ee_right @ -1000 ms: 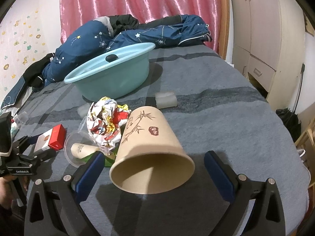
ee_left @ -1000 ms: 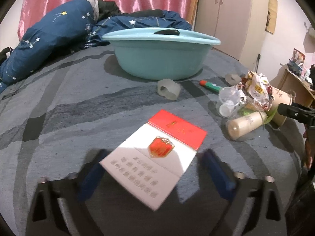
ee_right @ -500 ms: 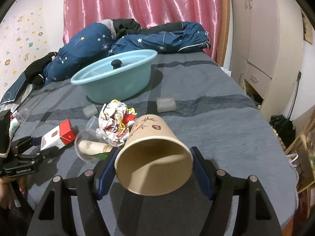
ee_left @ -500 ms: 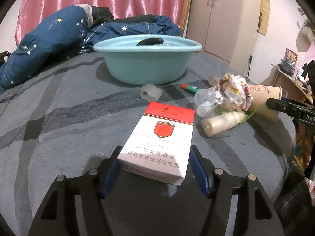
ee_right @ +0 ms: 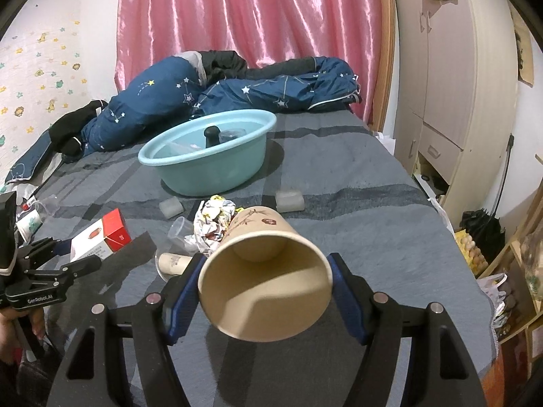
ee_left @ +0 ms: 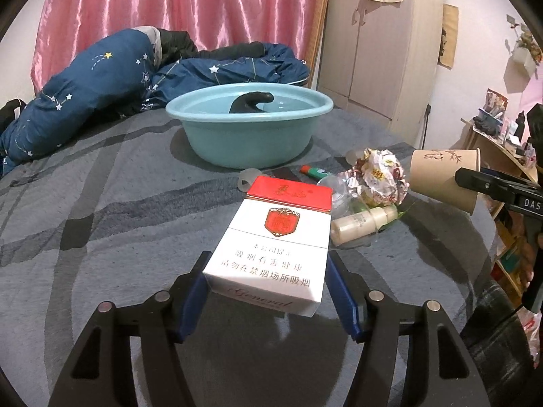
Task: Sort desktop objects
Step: 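Carry the cigarette box with the left tool over the basin while the right tool carries the paper cup, then open the left tool to drop the box into the basin while the right tool drops the paper cup, then withdraw both open tools from the basin toward the remaining items, then grasp the crumpled snack wrapper with the right tool while the left tool grasps the clear plastic cup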
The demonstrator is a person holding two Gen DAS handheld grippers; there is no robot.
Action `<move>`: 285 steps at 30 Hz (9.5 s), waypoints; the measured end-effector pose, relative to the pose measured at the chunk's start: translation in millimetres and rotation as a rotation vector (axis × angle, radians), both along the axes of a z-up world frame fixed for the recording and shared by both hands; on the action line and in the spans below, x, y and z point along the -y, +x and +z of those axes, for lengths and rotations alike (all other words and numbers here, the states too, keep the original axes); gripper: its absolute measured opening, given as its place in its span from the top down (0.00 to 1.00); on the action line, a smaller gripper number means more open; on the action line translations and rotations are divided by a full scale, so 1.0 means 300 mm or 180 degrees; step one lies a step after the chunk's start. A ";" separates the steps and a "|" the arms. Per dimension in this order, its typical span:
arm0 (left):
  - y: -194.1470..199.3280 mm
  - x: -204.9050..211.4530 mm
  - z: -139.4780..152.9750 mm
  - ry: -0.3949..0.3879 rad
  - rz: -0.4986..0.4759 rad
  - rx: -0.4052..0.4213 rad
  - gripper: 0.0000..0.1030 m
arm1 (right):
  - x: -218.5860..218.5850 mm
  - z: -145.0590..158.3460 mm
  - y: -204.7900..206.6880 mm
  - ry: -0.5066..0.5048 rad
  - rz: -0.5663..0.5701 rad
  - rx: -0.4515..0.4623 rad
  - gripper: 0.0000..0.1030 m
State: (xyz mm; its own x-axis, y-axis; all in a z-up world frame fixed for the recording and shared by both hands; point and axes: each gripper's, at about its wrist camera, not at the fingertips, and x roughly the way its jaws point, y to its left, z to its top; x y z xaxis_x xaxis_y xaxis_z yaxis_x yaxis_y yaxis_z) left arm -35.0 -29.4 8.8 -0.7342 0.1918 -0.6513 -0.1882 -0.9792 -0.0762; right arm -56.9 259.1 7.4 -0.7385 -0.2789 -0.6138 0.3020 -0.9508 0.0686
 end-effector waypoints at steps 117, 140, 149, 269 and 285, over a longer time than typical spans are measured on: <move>-0.600 0.090 0.419 0.0105 0.0582 -0.0461 0.33 | 0.459 0.452 -0.559 -0.0169 0.0203 -0.0429 0.27; -0.856 0.118 0.278 0.0071 0.0578 -0.0149 0.33 | 0.521 0.303 -0.866 -0.0103 0.0134 -0.0160 0.27; -0.917 0.118 0.224 0.0064 0.0549 -0.0038 0.33 | 0.534 0.257 -0.943 -0.0082 0.0099 -0.0068 0.27; -0.176 -0.212 -0.095 0.0212 0.0002 0.0252 0.00 | 0.244 -0.077 -0.255 0.0132 -0.0040 0.0202 0.61; -0.199 -0.188 -0.109 0.0549 0.0045 0.0424 0.00 | 0.220 -0.037 -0.240 0.0195 -0.0138 0.0080 0.61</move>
State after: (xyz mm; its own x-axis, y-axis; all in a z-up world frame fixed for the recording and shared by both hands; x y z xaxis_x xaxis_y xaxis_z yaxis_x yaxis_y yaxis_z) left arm -94.8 27.1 -24.0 -0.6473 0.2991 -0.7011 -0.1517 -0.9520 -0.2660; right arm -128.9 193.0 -3.8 -0.7331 -0.2084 -0.6474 0.2594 -0.9656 0.0171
